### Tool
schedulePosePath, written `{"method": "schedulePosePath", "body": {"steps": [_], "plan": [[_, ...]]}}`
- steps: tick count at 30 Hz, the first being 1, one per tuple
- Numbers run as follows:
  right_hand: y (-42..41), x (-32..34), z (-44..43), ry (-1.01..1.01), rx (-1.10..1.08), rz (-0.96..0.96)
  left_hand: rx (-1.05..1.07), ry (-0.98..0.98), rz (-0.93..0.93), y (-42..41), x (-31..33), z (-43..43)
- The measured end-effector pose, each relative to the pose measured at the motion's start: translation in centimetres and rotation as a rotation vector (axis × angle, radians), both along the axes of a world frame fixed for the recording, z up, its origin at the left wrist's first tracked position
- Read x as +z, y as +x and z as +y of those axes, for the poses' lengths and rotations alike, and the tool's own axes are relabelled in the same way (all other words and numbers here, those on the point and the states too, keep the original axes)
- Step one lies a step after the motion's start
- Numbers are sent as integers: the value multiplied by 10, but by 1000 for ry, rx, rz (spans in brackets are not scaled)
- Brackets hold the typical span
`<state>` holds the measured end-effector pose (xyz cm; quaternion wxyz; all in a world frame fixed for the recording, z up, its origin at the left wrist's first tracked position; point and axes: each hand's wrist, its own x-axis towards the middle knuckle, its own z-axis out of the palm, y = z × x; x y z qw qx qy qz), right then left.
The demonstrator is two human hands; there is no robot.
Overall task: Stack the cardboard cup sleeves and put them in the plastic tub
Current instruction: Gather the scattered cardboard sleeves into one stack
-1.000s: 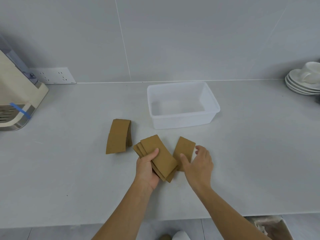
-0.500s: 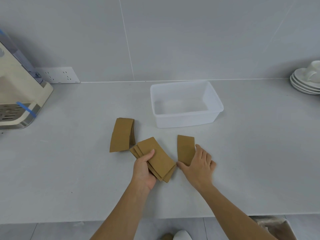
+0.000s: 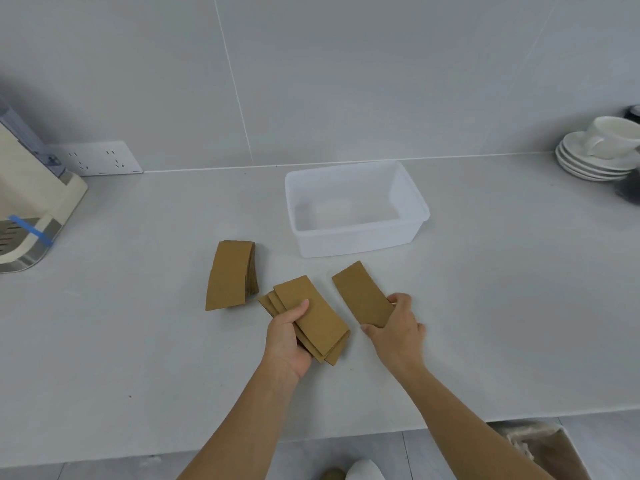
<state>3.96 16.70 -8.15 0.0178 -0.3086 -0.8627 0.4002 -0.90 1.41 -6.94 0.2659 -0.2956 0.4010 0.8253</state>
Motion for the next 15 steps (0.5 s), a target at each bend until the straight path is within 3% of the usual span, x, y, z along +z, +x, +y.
{"method": "schedulePosePath", "body": {"steps": [2,7,15], "plan": [[2,5,1,-211,-10,86,-1,-4,-6,0,0,1],[2,15,-3,-482,-91,306,-22,-14,26,2,2,7],[3,24,-19,-630,-7,333,1,31,112,4,7,17]]}}
